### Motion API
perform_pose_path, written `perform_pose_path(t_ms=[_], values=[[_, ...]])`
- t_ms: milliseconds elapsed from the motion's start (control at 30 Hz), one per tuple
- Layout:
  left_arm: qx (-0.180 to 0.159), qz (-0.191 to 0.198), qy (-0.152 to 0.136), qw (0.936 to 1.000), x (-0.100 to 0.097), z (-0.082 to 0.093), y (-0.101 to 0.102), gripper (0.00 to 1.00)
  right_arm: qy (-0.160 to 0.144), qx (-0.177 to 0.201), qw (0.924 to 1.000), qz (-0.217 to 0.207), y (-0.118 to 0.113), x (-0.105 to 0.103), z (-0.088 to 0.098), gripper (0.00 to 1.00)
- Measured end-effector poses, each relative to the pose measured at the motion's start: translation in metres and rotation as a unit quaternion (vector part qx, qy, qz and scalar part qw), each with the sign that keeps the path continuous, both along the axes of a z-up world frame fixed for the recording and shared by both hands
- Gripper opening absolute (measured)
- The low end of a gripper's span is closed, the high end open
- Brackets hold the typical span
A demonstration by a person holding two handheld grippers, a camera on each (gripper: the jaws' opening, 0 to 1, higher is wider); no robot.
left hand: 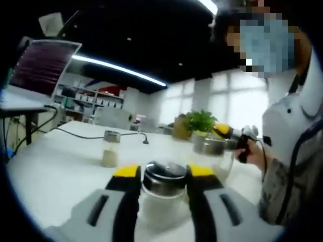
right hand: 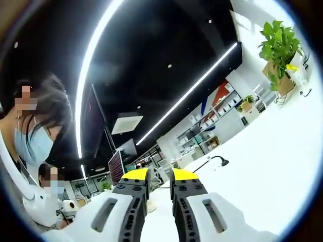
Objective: Rotate the seasoning bottle until the label or dispensing opening points toward the visible target arrow and the bottle remains upright within the marked orientation range
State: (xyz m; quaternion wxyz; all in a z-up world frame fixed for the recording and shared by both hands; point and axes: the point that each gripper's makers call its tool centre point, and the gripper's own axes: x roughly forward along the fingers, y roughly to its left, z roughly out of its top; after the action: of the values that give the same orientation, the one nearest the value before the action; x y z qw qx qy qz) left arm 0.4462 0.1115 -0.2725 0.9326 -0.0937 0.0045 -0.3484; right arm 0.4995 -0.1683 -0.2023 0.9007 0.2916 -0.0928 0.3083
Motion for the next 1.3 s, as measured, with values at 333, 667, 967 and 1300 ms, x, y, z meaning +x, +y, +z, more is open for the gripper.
perform_pose_path(t_ms=[333,667,967,1300], values=[[0.022,-0.099,0.022,0.9945,-0.0015,-0.0029,-0.0024,0.37,0.002,0.004,1.0,-0.003,-0.0032,-0.0023,-0.0034,0.14],[0.031,-0.173,0.027,0.984,-0.003,-0.0042,-0.0042,0.37,-0.001,0.007,1.0,-0.005,-0.0056,-0.0049,-0.002,0.13],[0.038,-0.223,0.029,0.9737,-0.0029,-0.0047,-0.0078,0.37,-0.004,0.005,1.0,0.005,-0.0015,-0.0047,-0.0012,0.13],[0.046,-0.287,0.036,0.9562,-0.0052,-0.0049,-0.0102,0.37,-0.002,0.008,1.0,0.003,-0.0046,-0.0049,-0.0031,0.13]])
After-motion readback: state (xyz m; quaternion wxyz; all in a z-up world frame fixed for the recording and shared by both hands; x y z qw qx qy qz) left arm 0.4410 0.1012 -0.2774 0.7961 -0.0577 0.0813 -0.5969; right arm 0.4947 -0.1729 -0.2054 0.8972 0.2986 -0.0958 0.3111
